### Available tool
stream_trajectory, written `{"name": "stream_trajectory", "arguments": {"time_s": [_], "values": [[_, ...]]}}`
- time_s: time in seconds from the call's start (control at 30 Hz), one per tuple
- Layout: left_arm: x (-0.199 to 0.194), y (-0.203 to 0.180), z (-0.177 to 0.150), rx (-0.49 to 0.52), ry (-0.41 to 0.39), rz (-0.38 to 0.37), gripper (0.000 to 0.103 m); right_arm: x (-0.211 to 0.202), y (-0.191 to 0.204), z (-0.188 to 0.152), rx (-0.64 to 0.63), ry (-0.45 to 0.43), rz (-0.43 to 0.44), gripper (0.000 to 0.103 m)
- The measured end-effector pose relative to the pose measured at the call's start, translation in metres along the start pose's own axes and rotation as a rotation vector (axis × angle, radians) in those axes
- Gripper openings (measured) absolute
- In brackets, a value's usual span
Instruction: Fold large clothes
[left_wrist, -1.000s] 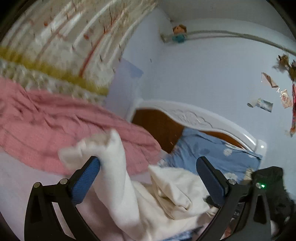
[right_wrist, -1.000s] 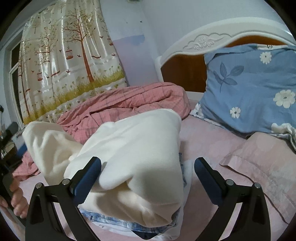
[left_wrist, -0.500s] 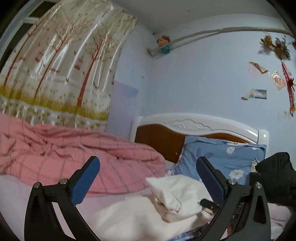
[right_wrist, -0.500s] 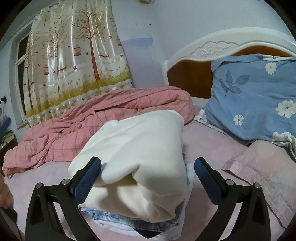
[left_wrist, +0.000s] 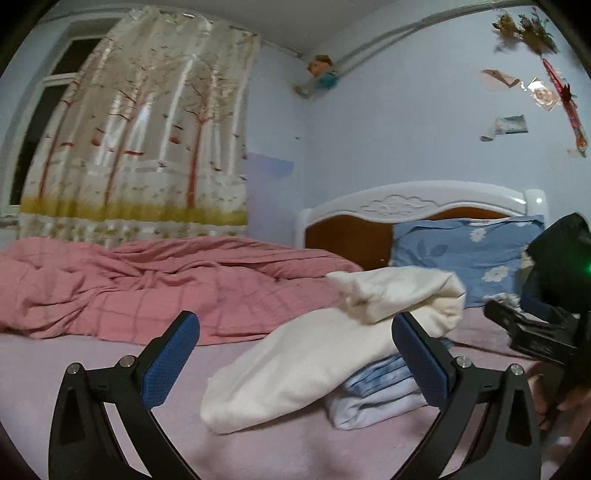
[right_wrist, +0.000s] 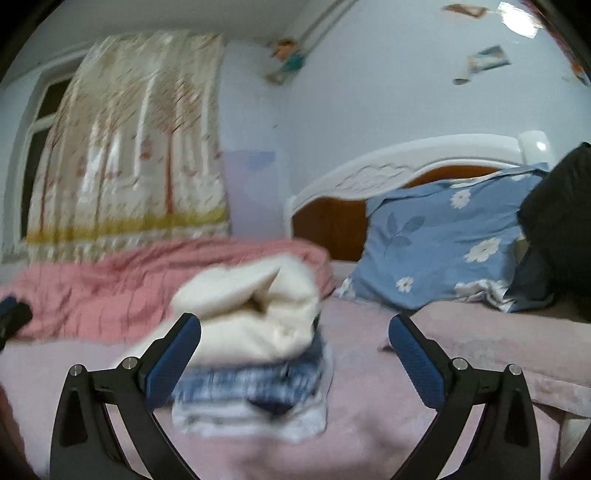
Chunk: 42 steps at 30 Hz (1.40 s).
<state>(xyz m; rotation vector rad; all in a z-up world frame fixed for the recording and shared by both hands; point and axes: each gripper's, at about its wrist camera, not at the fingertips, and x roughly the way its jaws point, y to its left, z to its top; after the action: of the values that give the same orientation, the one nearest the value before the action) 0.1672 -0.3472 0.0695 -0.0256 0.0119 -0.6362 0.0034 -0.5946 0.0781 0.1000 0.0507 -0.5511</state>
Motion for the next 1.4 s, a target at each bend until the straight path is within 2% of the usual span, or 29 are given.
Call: {"name": "stream_trajectory", "arguments": {"time_s": [0.07, 0.13, 0.2, 0.27, 0.4, 0.7, 0.87, 1.4], "values": [[0.002, -0.001, -0.019, 0.023, -0.027, 0.048, 0.103, 0.0, 0.002, -0.015, 0.017, 0.036, 0.036, 0.103], [0.008, 0.001, -0.04, 0.036, -0.026, 0.077, 0.103, -0.003, 0.002, -0.032, 0.045, 0.02, 0.036, 0.103], [0.021, 0.003, -0.056, 0.032, 0.028, 0.081, 0.103, 0.003, 0.005, -0.045, 0.026, 0.047, 0.024, 0.103], [0.031, 0.002, -0.056, 0.037, 0.07, 0.078, 0.103, 0.008, 0.009, -0.041, 0.009, 0.061, 0.019, 0.103], [0.027, -0.003, -0.058, 0.055, 0.043, 0.075, 0.103, 0.009, 0.018, -0.045, -0.04, 0.063, -0.005, 0.103], [0.022, -0.009, -0.057, 0.084, 0.022, 0.079, 0.103, 0.014, 0.017, -0.043, -0.046, 0.063, -0.022, 0.103], [0.021, -0.021, -0.06, 0.143, 0.015, 0.077, 0.103, 0.015, 0.017, -0.043, -0.053, 0.063, -0.023, 0.103], [0.021, -0.016, -0.059, 0.12, 0.021, 0.079, 0.103, 0.015, 0.018, -0.043, -0.063, 0.059, -0.024, 0.103]]}}
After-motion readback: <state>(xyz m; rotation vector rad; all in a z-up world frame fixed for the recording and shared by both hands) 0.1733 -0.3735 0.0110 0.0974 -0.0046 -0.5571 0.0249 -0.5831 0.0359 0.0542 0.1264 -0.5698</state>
